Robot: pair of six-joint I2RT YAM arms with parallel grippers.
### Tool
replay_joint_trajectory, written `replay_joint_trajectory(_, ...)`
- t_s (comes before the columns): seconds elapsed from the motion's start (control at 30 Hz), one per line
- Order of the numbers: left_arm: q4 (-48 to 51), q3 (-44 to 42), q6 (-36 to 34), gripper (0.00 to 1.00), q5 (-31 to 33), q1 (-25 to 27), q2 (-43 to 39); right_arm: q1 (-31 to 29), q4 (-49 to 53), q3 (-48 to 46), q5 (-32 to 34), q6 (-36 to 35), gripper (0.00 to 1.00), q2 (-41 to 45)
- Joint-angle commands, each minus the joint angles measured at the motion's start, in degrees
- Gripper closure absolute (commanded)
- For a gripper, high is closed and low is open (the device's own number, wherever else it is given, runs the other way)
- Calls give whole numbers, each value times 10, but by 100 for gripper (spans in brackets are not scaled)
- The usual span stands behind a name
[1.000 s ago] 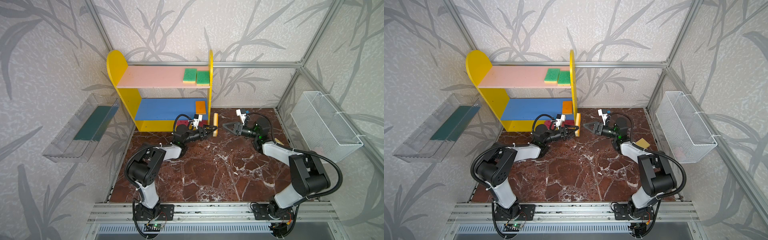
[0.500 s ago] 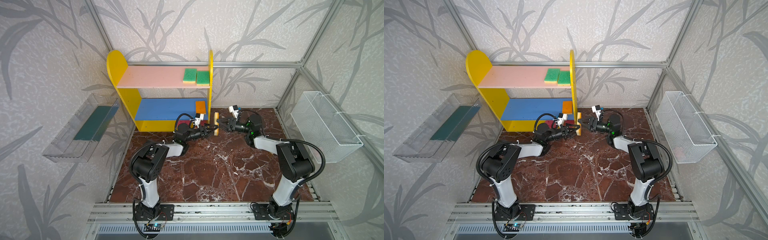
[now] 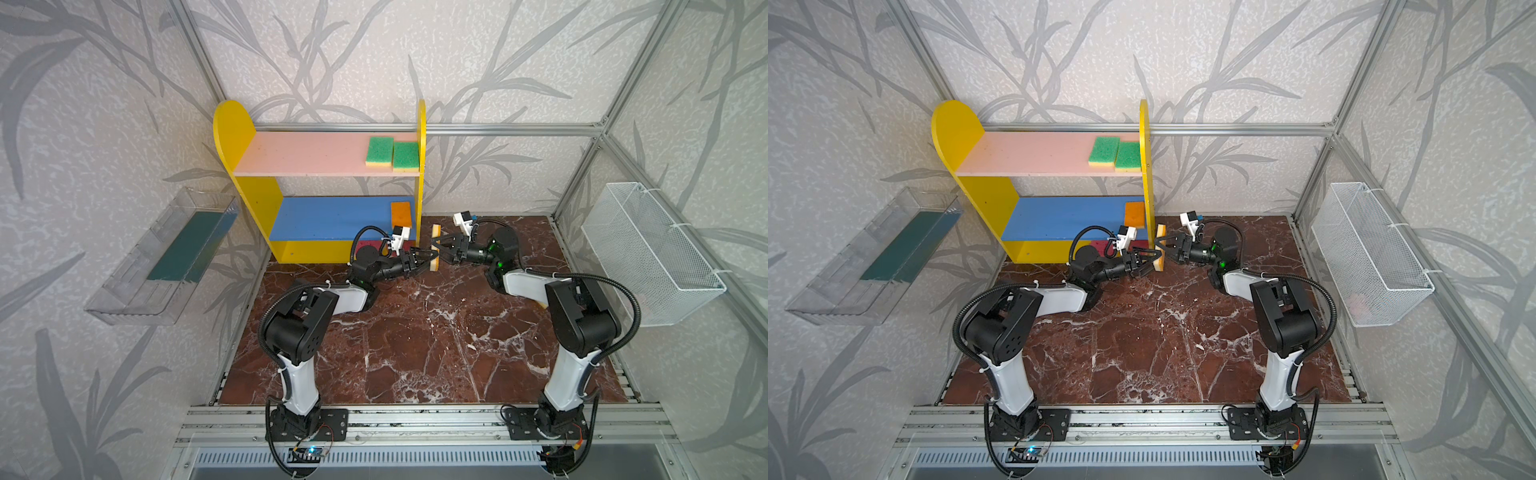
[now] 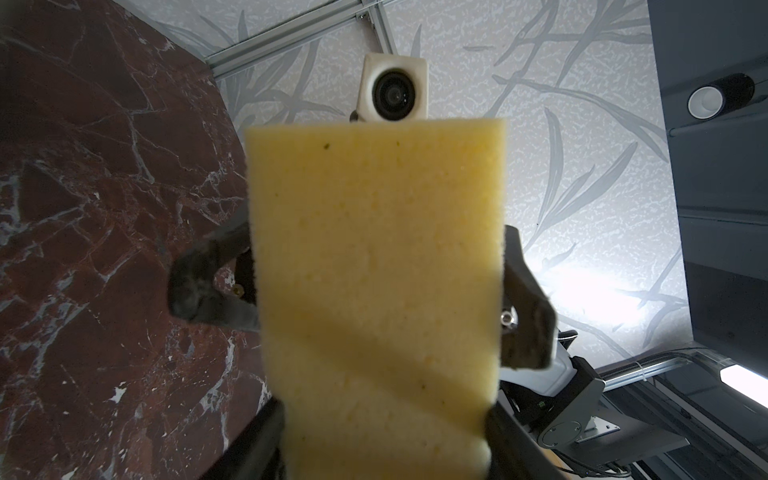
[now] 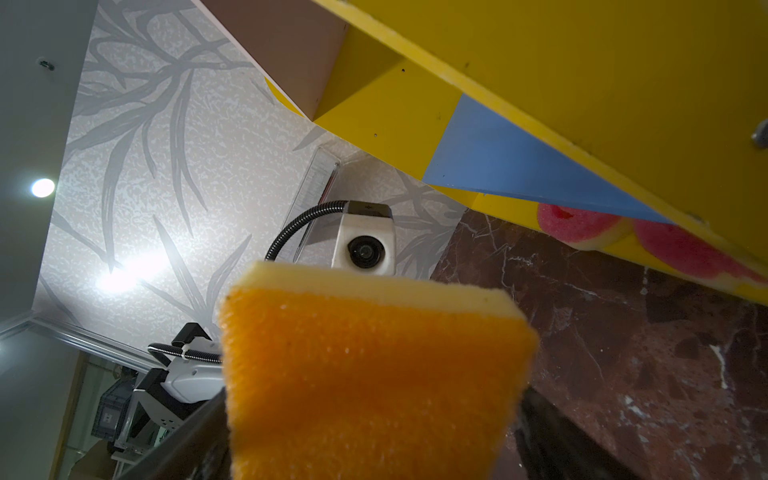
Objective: Place and organize the cleaning sponges onto the shelf
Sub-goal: 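Lower both grippers and release the sponge onto the table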
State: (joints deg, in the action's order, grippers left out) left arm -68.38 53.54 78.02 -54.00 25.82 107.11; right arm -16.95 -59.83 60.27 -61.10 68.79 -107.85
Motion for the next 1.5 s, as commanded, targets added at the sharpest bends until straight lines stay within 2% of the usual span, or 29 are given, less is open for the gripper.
replay_joint_trajectory(0.0,-10,9,4,37,-19,2,-9,-6,-16,10,-8,-8,1,1)
replay_joint_trajectory(0.07,-10,10,3,37,-19,2,-10,-7,-1,11,-7,-16,1,4)
replay_joint_trajectory(0.13,-6,8,0,37,-18,3,-12,-7,7,12,-5,-17,5,8)
replay_joint_trajectory(0.37,5,-6,-11,37,-15,3,-16,-7,15,9,6,-16,31,8)
replay_joint_trajectory(0.5,8,-11,-16,35,-15,3,-20,-7,6,6,8,-8,40,5)
replay_joint_trajectory(0.57,10,-12,-18,33,-15,3,-20,-7,3,4,9,-5,43,7)
replay_joint_trajectory(0.67,12,-16,-23,21,-14,3,-25,-6,12,0,11,-11,45,15)
replay_joint_trajectory(0.73,31,-24,-37,2,-10,2,-36,-4,33,-8,13,-26,45,29)
replay_joint_trajectory(0.83,136,-45,-114,1,15,-2,-78,-2,153,-18,23,-97,45,68)
replay_joint_trajectory(0.87,205,-52,-161,1,34,0,-102,-3,240,-18,35,-146,44,90)
replay_joint_trajectory(0.97,389,-82,-284,1,138,2,-177,-10,477,-20,118,-305,40,157)
replay_joint_trajectory(1.0,418,-100,-303,1,176,2,-199,-14,540,-21,153,-349,38,173)
replay_joint_trajectory(1.07,444,-137,-321,1,235,4,-232,-19,612,-32,197,-392,37,194)
replay_joint_trajectory(1.17,509,-169,-369,7,306,24,-267,-34,687,-54,273,-434,37,213)
replay_joint_trajectory(1.3,585,-185,-418,11,400,79,-298,-85,769,-66,393,-485,32,217)
replay_joint_trajectory(1.37,615,-185,-433,11,446,105,-310,-99,785,-67,416,-493,25,208)
replay_joint_trajectory(1.47,647,-181,-444,11,485,130,-323,-112,778,-71,415,-490,9,200)
